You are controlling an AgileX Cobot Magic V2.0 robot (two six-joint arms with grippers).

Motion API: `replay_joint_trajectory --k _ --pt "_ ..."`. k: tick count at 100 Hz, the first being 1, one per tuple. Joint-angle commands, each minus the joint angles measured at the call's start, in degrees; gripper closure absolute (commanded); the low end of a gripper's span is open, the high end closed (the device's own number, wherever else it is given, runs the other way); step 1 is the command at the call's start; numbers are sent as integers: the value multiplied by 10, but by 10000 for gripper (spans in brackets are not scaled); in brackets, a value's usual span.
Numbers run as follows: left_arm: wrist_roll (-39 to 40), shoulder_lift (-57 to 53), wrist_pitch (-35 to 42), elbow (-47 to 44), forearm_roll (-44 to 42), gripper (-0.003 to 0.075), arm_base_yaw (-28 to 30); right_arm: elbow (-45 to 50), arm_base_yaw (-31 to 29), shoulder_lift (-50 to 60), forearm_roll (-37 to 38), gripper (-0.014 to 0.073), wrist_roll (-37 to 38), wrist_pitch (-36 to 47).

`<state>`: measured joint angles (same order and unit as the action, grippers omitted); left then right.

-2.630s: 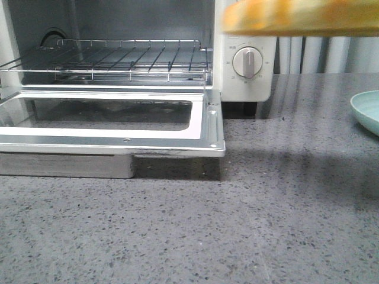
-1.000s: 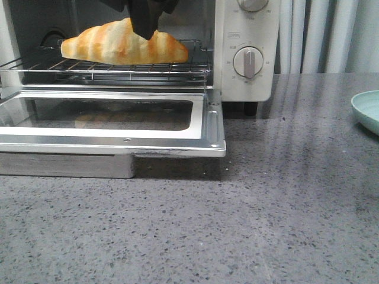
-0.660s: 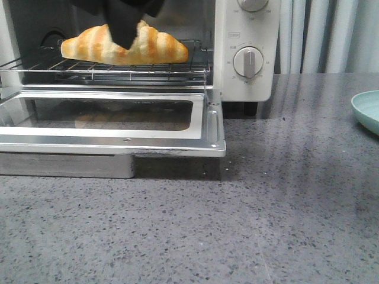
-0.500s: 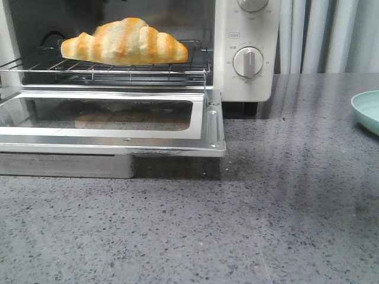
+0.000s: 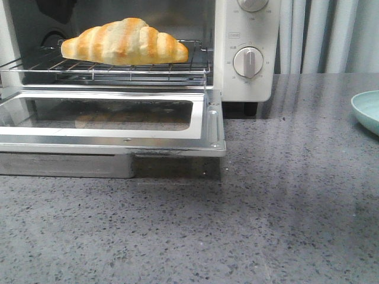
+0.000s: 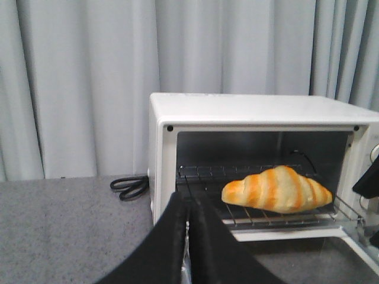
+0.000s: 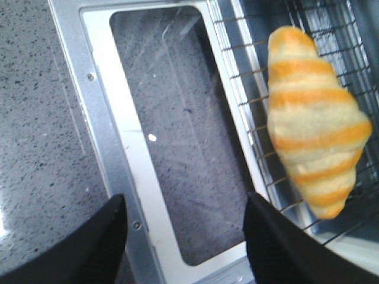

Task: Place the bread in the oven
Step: 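Withdraw the right gripper out of the oven back toward the plate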

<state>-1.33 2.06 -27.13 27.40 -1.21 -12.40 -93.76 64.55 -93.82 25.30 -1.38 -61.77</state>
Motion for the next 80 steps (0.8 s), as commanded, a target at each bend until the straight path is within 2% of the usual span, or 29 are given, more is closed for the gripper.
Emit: replay_joint_trajectory --k 1,16,34,49,59,68,76,80 --pt "5 8 39 -7 -2 741 2 -18 0 30 0 201 8 -5" --pt "7 8 39 -49 -1 741 2 -18 0 35 -18 202 8 -70" --pt "7 8 46 -85 42 741 2 -17 11 76 -19 202 8 -78" --pt "7 8 127 -120 41 741 2 -13 12 126 -19 227 8 -119" --pt "7 8 190 -146 41 741 2 9 12 167 -23 348 10 -130" --pt "7 8 228 -167 39 741 2 40 12 209 -27 517 14 -130" --pt "7 8 232 -176 41 741 2 80 12 246 -27 673 34 -130" --pt "7 8 232 -177 46 741 2 98 12 265 -27 663 43 -130"
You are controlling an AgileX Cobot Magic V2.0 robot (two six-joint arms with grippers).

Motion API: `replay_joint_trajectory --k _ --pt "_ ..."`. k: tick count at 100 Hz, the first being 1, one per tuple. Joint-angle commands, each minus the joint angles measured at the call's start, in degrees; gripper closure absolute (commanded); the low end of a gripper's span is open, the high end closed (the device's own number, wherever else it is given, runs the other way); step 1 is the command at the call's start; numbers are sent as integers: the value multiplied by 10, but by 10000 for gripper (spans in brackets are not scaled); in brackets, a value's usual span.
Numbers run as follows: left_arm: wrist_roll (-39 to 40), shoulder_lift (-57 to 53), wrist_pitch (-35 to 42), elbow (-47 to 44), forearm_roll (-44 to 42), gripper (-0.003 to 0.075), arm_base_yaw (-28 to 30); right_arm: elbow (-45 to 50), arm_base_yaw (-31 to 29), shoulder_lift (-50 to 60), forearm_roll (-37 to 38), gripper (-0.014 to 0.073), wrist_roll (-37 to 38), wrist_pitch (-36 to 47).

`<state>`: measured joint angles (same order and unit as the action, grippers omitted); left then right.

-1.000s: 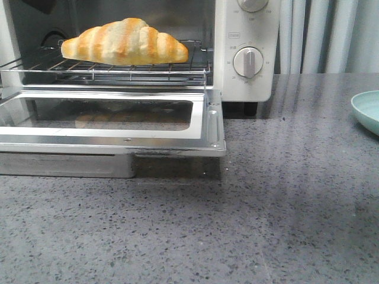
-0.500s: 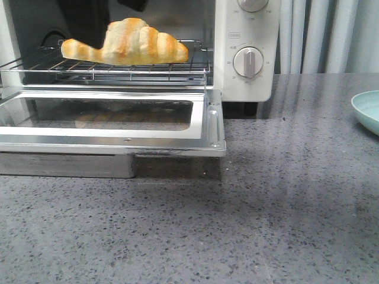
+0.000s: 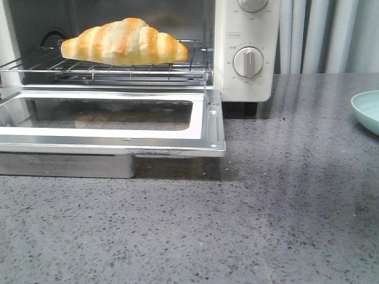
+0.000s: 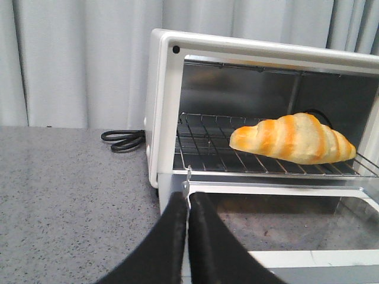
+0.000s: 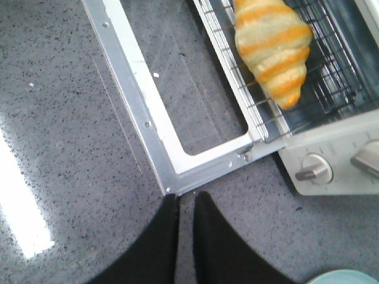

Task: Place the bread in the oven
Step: 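Withdraw the right gripper out of the oven back toward the plate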

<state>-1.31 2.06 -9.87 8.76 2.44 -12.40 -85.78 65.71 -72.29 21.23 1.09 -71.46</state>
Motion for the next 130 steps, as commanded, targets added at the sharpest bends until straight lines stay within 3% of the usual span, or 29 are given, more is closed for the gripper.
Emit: replay_joint_trajectory --k 1,22,49,64,83,106,117,130 --pt "6 8 58 8 11 741 2 30 1 56 13 660 23 -33" --pt "6 8 58 8 13 741 2 144 1 141 36 661 92 -4" --pt "6 8 58 8 13 741 2 286 1 236 36 662 115 118" --pt "6 8 58 8 13 741 2 340 1 250 13 662 118 95" --pt "6 8 58 8 13 741 2 344 1 250 18 662 118 -1" --pt "6 8 58 8 13 741 2 344 0 253 24 662 118 -6" --pt "6 8 58 8 13 741 2 357 -26 285 15 662 118 51" --pt "6 8 58 8 13 741 2 415 -121 338 -20 662 118 224"
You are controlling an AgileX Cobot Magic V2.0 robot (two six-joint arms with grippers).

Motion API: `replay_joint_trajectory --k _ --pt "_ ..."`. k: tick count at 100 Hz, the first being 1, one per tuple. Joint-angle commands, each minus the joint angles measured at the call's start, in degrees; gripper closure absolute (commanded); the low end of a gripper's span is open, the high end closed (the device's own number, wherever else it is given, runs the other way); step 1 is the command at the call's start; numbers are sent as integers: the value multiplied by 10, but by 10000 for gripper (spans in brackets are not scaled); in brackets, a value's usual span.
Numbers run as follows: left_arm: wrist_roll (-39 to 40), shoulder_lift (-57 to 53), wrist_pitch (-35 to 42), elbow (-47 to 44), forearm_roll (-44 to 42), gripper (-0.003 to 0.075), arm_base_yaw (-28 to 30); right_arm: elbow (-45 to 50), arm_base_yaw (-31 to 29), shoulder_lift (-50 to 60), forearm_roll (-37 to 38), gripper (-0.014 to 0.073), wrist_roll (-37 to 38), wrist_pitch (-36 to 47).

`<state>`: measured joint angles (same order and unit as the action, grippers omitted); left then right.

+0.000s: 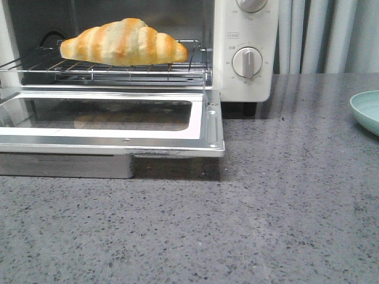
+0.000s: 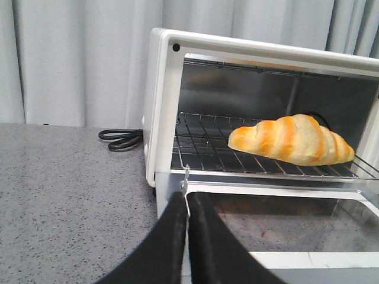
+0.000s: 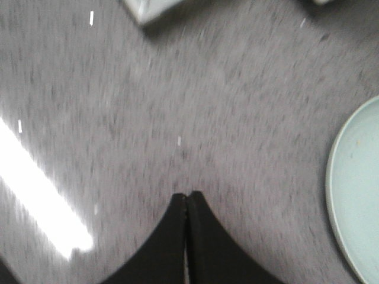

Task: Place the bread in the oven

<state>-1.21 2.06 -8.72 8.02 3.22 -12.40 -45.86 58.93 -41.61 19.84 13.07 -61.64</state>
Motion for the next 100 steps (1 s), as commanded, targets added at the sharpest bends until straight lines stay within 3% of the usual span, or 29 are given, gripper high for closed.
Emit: replay_joint_trajectory --k 1,10,24,56,100 --pt "5 8 46 15 5 741 2 20 -59 38 -13 662 -2 135" --pt "5 8 46 15 5 741 2 81 -146 82 -76 662 -2 245" --pt "5 8 46 15 5 741 2 174 -241 147 -139 662 -2 353" --pt "5 8 46 15 5 741 2 353 -312 259 -173 662 -2 612" --pt "5 8 46 15 5 741 2 448 -501 270 -198 662 -60 663"
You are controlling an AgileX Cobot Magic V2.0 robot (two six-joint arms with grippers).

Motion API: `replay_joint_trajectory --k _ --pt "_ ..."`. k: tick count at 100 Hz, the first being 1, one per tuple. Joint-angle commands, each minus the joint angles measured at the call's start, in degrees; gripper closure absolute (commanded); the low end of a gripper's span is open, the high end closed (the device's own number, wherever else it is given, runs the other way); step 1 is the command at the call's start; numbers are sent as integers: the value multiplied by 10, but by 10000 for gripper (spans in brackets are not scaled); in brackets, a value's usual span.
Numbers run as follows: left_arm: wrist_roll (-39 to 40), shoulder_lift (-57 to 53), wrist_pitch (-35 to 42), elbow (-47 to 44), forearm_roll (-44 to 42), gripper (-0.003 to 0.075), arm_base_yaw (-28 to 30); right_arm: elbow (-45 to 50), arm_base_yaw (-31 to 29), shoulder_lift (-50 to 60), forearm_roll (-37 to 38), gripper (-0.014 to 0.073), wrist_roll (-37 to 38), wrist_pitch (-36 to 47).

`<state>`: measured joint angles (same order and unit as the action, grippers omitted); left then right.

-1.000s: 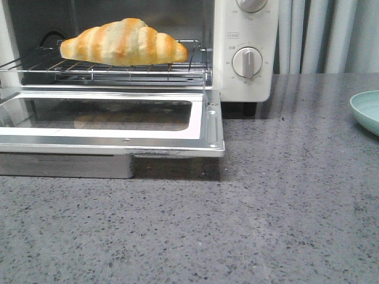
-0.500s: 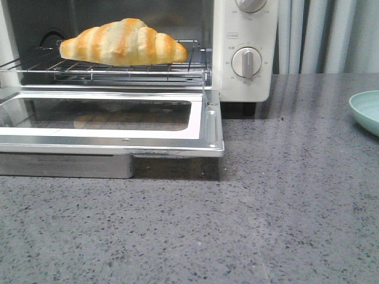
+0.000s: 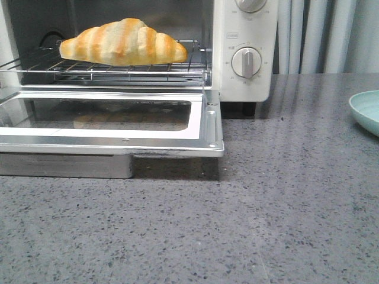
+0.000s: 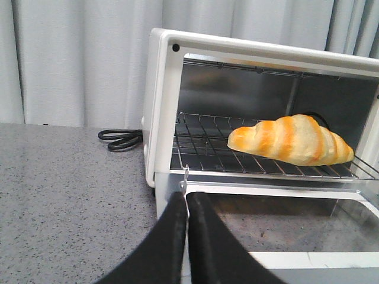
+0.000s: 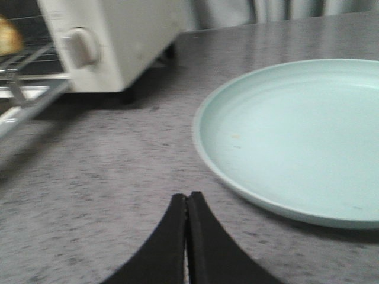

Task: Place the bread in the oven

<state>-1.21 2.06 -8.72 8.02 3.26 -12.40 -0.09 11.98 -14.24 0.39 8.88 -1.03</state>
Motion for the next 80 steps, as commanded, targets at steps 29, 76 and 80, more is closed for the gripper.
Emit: replay_joint_trajectory --k 29,76,80 --pt "5 8 46 15 5 741 2 14 -79 -3 -4 662 -46 73" --pt "5 8 46 15 5 741 2 14 -132 110 -4 662 -47 -7" --pt "5 8 46 15 5 741 2 14 -135 118 -4 662 -47 -22"
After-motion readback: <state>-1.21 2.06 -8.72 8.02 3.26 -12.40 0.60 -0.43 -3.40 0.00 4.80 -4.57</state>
